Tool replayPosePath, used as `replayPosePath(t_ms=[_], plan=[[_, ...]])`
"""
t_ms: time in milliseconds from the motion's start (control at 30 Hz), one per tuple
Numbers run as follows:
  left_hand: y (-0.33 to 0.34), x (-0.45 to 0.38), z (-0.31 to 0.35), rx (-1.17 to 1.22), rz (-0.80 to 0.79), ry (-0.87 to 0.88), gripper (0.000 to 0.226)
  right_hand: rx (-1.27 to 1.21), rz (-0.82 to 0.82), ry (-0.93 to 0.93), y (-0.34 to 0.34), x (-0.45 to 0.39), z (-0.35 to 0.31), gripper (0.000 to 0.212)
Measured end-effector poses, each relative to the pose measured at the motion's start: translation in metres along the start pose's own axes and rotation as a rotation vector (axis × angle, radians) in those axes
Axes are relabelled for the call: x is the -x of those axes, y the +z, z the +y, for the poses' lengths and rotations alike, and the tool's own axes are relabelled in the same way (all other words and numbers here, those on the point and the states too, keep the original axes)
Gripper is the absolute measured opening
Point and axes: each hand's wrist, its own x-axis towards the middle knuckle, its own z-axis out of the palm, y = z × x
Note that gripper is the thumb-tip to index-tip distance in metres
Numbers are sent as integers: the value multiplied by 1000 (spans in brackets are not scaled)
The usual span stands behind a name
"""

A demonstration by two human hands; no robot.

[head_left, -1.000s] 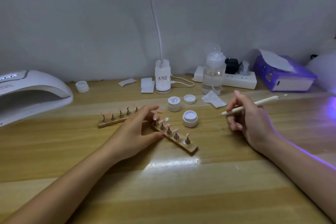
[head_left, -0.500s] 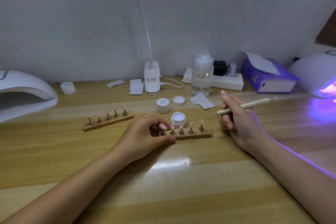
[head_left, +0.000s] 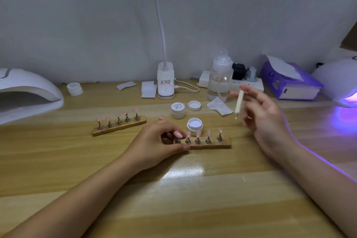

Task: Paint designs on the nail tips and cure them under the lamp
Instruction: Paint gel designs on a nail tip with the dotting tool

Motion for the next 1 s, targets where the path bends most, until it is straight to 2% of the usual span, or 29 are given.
replayPosePath(t_ms=[100,167,300,400,467,500,567,667,733,833,1000], plan=[[0,-1,-1,40,12,-30,19,-233,8,64,-2,-5,-12,27],[-2,-1,-2,87,20,-47,15,-224,32,50,-3,-6,-17,15],[-2,0,-2,155,45,-56,17,-235,93,75,6,-10,-26,19],[-3,-1,-2,195,46,-77,19,-416,148,242,17,-17,-33,12],[-3,-1,-3,211,38,-79,21,-576,127,373,27,-23,-37,22],[-3,-1,-3,210,32,-76,23,-566,104,396,32,-26,-38,26],[-3,-1,-4,201,26,-70,24,-368,40,344,41,-31,-36,29],[-3,-1,-4,202,34,-68,25,-44,-93,188,52,-35,-26,19],[-3,-1,-4,206,37,-63,26,104,-152,97,54,-35,-17,20],[-3,-1,-3,206,31,-53,25,339,-136,-34,54,-33,-4,33],[-3,-1,-3,211,30,-47,24,505,-138,-101,53,-26,8,44]])
